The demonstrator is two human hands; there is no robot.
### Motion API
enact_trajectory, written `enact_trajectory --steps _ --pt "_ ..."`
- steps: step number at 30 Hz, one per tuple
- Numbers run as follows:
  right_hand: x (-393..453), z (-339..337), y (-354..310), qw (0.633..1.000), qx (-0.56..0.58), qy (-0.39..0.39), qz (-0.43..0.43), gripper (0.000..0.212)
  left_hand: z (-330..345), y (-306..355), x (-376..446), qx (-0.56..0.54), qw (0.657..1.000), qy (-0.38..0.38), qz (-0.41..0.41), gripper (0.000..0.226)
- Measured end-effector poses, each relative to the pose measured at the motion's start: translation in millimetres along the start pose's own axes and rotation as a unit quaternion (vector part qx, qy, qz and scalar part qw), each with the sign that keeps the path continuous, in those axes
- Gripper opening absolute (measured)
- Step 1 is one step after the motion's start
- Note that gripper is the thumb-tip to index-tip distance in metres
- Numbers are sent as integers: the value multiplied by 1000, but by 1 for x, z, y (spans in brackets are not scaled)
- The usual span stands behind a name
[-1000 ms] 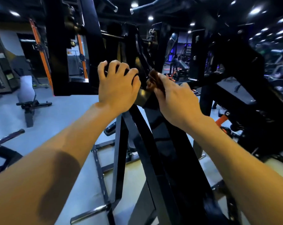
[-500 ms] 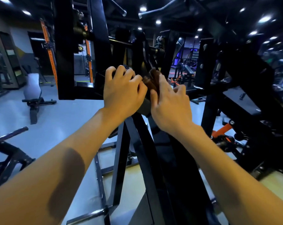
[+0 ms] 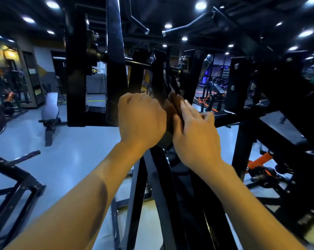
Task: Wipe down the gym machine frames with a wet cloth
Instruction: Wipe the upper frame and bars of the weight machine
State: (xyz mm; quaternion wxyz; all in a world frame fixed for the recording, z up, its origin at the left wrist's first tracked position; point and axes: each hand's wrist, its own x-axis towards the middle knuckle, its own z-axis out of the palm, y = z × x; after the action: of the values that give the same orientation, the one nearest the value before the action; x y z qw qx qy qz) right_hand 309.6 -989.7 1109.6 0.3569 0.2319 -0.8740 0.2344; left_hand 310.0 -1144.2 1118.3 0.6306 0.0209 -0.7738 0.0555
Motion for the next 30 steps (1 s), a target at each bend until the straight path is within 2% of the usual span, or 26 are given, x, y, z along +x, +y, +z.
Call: enact_trajectory --steps 2,8,14,17,19,22,26,30 --pt "-7 1 4 1000 1 4 1 57 2 0 0 -10 1000 18 -8 37" --pt "56 7 -7 999 30 -29 -3 54 3 -1 -1 -29 999 36 -2 36" --pt "-3 -10 3 997 73 -26 0 52 2 1 0 -53 997 53 -18 33" --pt "42 3 2 995 98 2 -17 48 2 -2 2 -53 997 48 -11 35" --pt "66 8 -2 994 107 -7 -18 47 2 -2 1 -52 998 38 -7 36" --pt "59 3 1 996 85 -17 -27 51 0 -1 0 -49 998 30 -9 36" --pt "17 -4 5 999 -8 -31 -31 57 1 2 1 -51 998 38 -22 35" --pt "74 12 -7 999 -7 -18 -47 55 1 1 1 -51 998 31 -19 34"
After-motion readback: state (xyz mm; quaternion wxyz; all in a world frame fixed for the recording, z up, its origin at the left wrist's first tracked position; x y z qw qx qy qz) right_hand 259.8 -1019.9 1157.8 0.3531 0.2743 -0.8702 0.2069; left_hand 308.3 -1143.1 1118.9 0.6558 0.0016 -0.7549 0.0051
